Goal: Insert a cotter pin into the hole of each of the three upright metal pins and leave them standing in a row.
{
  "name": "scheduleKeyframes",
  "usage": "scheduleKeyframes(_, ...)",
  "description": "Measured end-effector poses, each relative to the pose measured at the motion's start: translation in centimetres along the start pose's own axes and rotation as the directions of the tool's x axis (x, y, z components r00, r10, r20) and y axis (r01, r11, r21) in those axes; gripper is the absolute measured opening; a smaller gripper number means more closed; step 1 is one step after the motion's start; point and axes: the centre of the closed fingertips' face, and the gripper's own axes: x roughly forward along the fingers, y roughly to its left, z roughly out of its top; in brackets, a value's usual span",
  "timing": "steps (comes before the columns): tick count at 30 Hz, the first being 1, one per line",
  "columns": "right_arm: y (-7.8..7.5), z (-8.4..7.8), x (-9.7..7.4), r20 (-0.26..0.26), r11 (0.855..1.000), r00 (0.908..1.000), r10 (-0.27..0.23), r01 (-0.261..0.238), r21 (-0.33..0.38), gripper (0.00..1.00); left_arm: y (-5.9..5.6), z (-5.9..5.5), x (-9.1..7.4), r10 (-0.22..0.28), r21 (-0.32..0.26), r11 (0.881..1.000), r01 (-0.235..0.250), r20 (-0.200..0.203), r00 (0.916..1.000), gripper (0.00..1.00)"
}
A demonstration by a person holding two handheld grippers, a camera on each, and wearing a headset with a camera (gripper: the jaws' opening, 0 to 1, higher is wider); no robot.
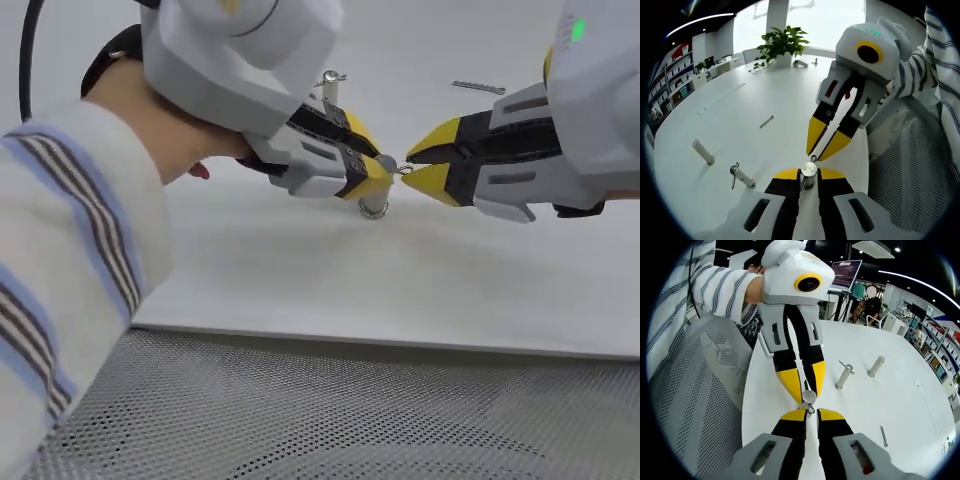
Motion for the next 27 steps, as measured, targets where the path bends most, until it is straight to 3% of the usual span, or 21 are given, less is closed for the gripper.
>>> scheduleKeyframes(17,-0.16,-0.19,0.26,-0.002,1.000,0.9999,-0.012,0.012,0.011,0.00,0.22,0.22,0.15,0.005,-0.041,0.999,-0.004,0.017,0.9999,0.10)
scheduleKeyframes(21,-0.34,-0.50,0.27,-0.005,0.999,0.9998,-0.020,0.020,0.034,0.01,0.27,0.26,0.05,0.014,-0.078,0.997,-0.012,0.024,0.9996,0.10)
scheduleKeyframes(25,-0.26,-0.46,0.28,0.024,0.997,0.9997,-0.011,0.009,0.078,0.03,0.30,0.40,-0.46,0.008,-0.063,0.998,-0.005,0.049,0.9988,0.11)
scheduleKeyframes(27,-0.33,-0.59,0.43,0.032,0.995,0.9994,-0.014,0.011,0.101,0.07,0.05,0.45,-0.83,0.001,-0.054,0.999,0.002,0.062,0.9981,0.16)
